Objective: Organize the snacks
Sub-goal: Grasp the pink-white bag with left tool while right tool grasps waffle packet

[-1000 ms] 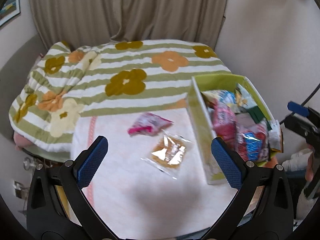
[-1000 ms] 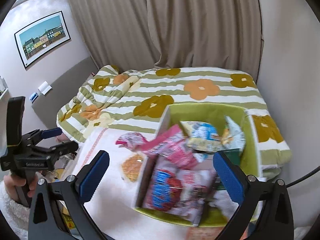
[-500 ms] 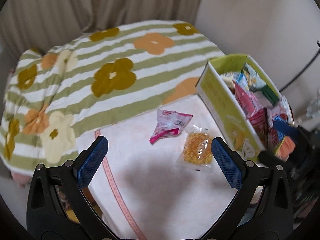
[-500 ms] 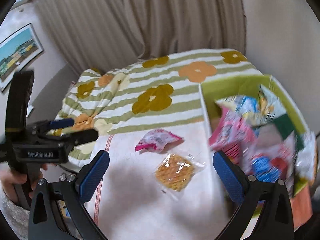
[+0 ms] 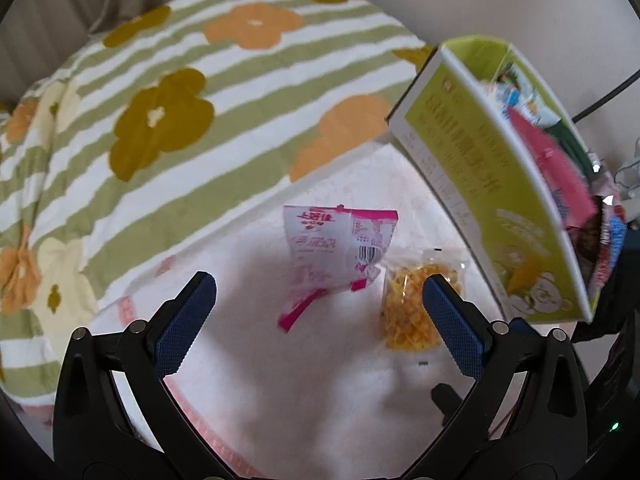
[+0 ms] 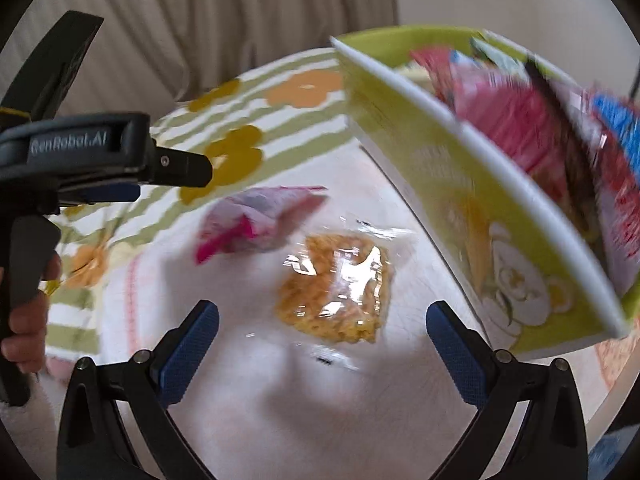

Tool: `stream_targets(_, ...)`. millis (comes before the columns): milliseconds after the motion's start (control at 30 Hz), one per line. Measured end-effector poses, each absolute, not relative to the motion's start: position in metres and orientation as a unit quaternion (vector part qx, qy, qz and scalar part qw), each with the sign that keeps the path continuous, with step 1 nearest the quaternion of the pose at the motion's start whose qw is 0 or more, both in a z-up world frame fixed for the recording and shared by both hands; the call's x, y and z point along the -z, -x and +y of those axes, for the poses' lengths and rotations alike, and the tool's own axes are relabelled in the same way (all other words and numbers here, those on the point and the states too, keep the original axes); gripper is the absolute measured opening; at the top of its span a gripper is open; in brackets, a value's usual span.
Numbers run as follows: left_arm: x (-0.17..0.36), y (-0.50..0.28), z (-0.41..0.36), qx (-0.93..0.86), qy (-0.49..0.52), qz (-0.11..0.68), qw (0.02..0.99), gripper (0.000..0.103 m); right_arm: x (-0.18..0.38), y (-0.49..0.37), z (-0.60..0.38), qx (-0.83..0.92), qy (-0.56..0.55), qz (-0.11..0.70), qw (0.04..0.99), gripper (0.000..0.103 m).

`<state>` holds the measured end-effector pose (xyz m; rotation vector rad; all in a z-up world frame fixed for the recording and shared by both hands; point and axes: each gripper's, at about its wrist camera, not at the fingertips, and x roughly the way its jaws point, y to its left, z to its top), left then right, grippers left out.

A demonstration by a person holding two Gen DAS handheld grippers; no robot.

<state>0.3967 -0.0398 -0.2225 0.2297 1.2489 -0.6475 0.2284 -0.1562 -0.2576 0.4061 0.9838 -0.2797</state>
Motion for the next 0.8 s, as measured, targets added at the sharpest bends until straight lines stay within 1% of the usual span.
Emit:
stream_targets(200,0.266,-0.405,-0.066,0.307,-0.124,0.594,0.733,0.102,0.290,-0.238,-0.165,0.170,-0.212,0.465,0.843,0.103)
stream_targets(267,0.277,-0.407,-0.070,0.304,-0.131,0.597,0.731,0.100,0.296,-0.241,-0.168,0.169,-0.226,0.467,0.838,0.103)
stream_targets(333,0.286,-0.410,-0.070,0.300,-0.127,0.604,0.727,0.092,0.300,-0.244,-0.168,0.166,-0.233,0.472,0.834,0.103)
stream_targets(400,0.292,-0.412,-0.069,0.299,-0.118,0.612,0.723,0.086,0.302,-0.247,-0.167,0.166,-0.234,0.476,0.831,0.103)
stream_targets(500,0.298,-0.414,-0.069,0.301,-0.111,0.617,0.719,0.073,0.307,-0.251,-0.169,0.169,-0.239,0.480,0.827,0.103)
stream_targets(533,0.297,-0.413,-0.069,0.302,-0.121,0.608,0.724,0.064,0.307,-0.252,-0.169,0.169,-0.240,0.481,0.826,0.103)
stream_targets(600,0.296,-0.413,-0.069,0.306,-0.126,0.603,0.726,0.063,0.310,-0.253,-0.166,0.166,-0.238,0.486,0.824,0.103)
stream_targets(733,0.291,-0.416,-0.060,0.311,-0.110,0.598,0.731,0.055,0.308,-0.262,-0.162,0.164,-0.224,0.489,0.827,0.103)
stream_targets(800,0.288,-0.416,-0.057,0.308,-0.110,0.595,0.734,0.054,0.308,-0.264,-0.160,0.164,-0.220,0.489,0.828,0.103)
